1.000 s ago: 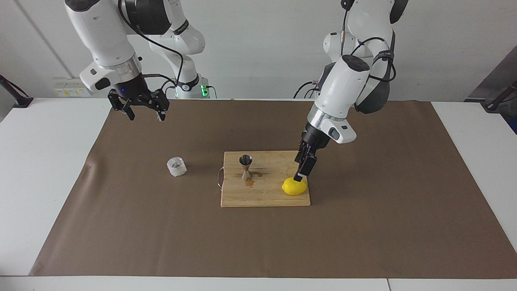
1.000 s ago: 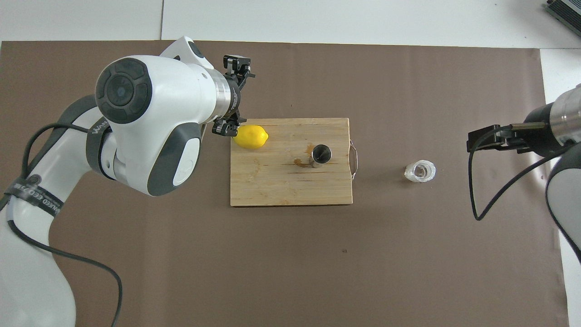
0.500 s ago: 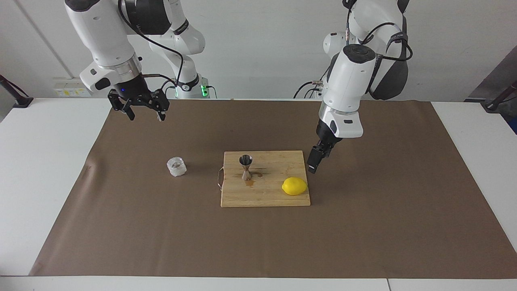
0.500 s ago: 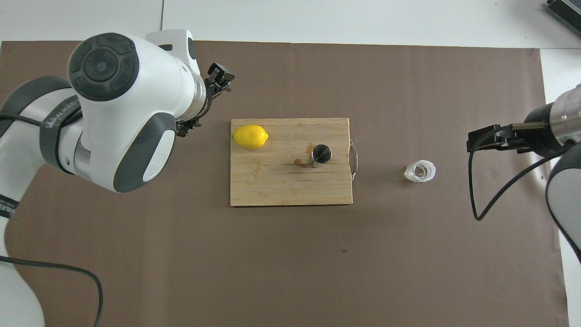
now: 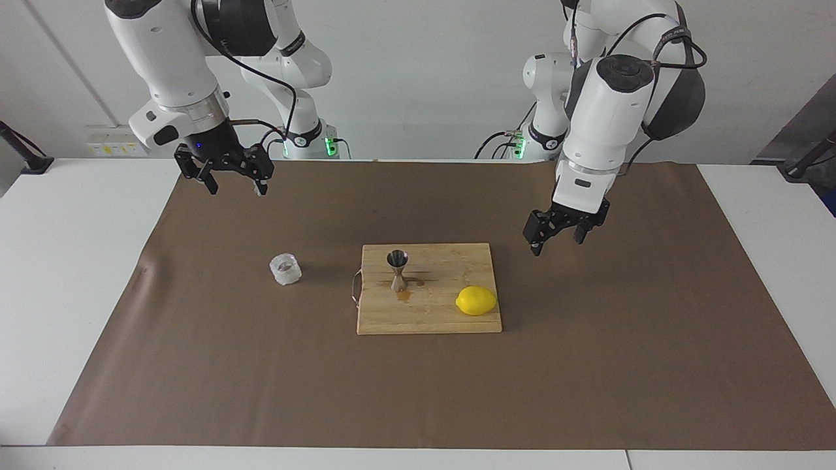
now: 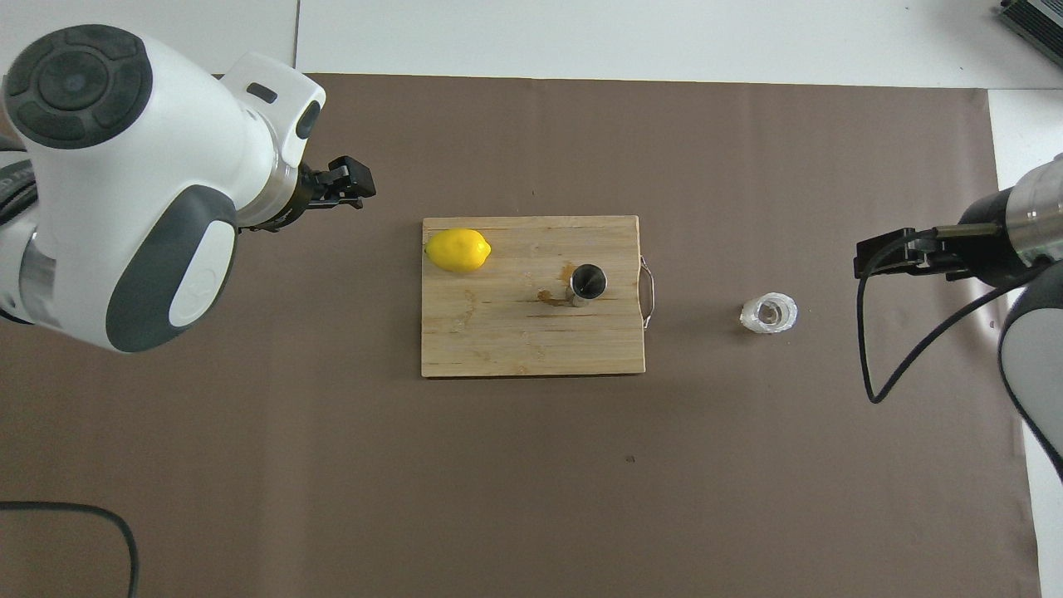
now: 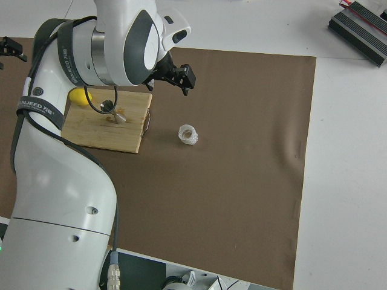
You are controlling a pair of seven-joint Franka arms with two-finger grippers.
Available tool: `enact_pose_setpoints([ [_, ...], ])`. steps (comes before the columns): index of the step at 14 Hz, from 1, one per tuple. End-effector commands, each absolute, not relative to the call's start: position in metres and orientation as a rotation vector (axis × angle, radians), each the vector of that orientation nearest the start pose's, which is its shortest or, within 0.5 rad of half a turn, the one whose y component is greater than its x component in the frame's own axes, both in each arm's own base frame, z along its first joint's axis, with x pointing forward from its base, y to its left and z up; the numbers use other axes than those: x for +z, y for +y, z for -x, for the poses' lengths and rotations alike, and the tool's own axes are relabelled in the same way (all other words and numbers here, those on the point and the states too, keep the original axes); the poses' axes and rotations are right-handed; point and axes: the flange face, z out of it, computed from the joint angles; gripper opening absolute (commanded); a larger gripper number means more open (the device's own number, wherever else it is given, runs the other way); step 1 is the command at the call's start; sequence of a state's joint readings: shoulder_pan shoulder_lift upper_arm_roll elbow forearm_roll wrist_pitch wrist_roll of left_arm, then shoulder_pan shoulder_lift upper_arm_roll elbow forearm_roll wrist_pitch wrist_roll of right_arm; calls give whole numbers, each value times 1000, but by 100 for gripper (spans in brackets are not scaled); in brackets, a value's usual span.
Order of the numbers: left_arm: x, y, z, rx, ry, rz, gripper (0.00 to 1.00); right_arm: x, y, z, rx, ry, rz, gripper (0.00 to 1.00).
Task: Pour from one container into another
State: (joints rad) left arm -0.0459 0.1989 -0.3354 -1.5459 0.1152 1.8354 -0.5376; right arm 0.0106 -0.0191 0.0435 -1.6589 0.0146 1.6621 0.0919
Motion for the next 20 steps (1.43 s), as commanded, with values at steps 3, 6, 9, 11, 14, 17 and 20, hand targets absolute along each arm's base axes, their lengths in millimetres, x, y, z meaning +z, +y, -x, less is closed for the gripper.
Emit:
enact_pose_setpoints([
  [3, 569, -150, -582, -96, 85, 3066, 100, 602, 30, -549, -55, 84, 3101, 100],
  [6, 566, -129, -580, -74, 15, 3064, 100, 603, 14, -552, -75, 127, 3099, 100],
  [9, 556, -106, -573, -48, -17, 3049, 100, 602, 12, -551, -59, 111, 3101, 100],
  [11, 549, -101, -571, -20, 20, 3049, 100, 600, 16, -550, -61, -20, 3108, 100],
  [14, 551, -86, -572, -11, -23, 3085, 100, 589, 14, -550, -45, -195, 3104, 100],
  [17, 552, -64, -572, 17, -13, 3101, 100, 562, 20, -550, -41, -422, 3083, 100],
  [20, 570, -34, -567, -13, -31, 3151, 100, 529, 19, -553, -76, -790, 3018, 100],
])
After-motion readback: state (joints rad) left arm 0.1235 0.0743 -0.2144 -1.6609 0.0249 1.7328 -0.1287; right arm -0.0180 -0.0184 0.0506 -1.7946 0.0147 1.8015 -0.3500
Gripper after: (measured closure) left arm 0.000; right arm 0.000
